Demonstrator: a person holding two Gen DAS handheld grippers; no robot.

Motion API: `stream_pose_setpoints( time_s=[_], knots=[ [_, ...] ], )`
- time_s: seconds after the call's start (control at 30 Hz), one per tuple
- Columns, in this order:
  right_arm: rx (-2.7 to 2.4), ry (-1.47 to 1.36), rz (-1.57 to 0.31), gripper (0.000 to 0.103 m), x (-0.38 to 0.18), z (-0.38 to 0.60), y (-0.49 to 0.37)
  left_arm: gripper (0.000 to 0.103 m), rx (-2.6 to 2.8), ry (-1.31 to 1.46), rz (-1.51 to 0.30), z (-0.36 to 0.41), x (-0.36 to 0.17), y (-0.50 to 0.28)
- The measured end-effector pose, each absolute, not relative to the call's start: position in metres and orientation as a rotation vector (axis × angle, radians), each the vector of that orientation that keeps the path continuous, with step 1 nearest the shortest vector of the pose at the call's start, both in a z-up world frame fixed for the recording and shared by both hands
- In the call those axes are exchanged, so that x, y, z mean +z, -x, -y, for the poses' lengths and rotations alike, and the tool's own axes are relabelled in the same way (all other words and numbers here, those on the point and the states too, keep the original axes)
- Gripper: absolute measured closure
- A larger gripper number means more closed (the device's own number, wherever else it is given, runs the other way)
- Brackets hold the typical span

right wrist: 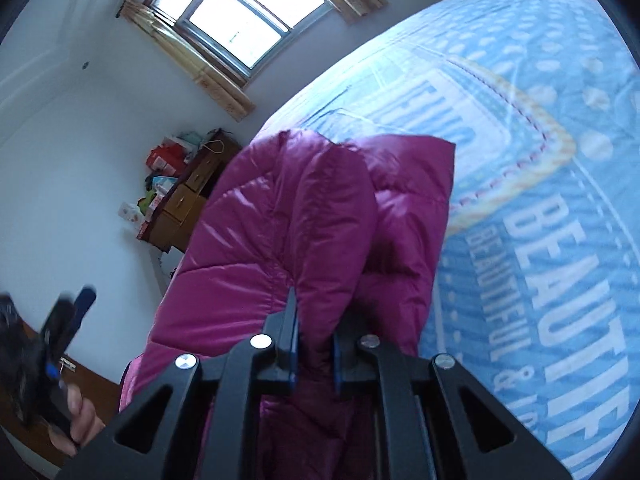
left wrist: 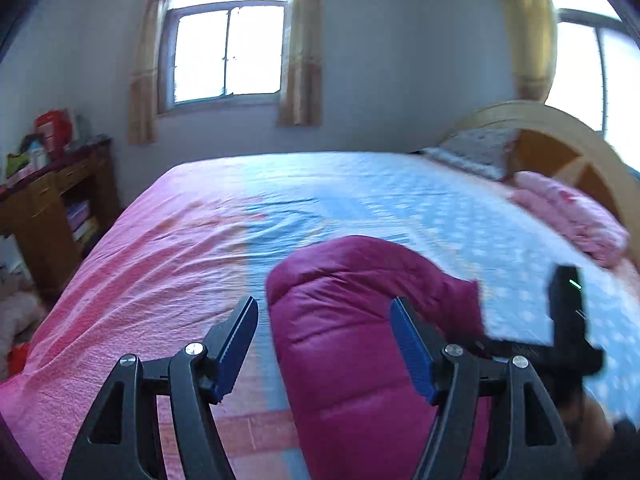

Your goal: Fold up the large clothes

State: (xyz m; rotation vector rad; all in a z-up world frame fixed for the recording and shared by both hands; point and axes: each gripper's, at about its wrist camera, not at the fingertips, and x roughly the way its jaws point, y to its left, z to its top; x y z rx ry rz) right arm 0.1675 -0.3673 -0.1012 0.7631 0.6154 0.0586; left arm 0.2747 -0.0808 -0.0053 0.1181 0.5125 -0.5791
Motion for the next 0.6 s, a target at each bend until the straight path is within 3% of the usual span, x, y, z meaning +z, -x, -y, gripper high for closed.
stream_pose_setpoints(
  time_s=[0.2,0.37,0.43,0.53,0.6],
  knots=[
    [0.022,-0.784,-0.613,0.088,-0.114,0.373,-0.163,0.033,-0.527,-0.232,-0.698,0.143,-0.086,-0.292],
    [0.001,-0.765,-0.620,0.079,-0.108,0.370,-0.161,0.030,-0.445,-0.318,-0.584,0.146,-0.107,-0.271],
    [-0.093,-0.742,-0.620,0.066,-0.097,0.367,-0.150,0.030,-0.442,-0.328,-0.580,0.148,-0.109,-0.271],
    [-0.311,-0.566,-0.500,0.038,-0.054,0.349,-0.124,0.029,-0.441,-0.320,-0.585,0.153,-0.113,-0.275],
    [-0.329,-0.494,-0.465,0.009,-0.032,0.339,-0.124,0.029,-0.436,-0.326,-0.583,0.152,-0.113,-0.274]
  ],
)
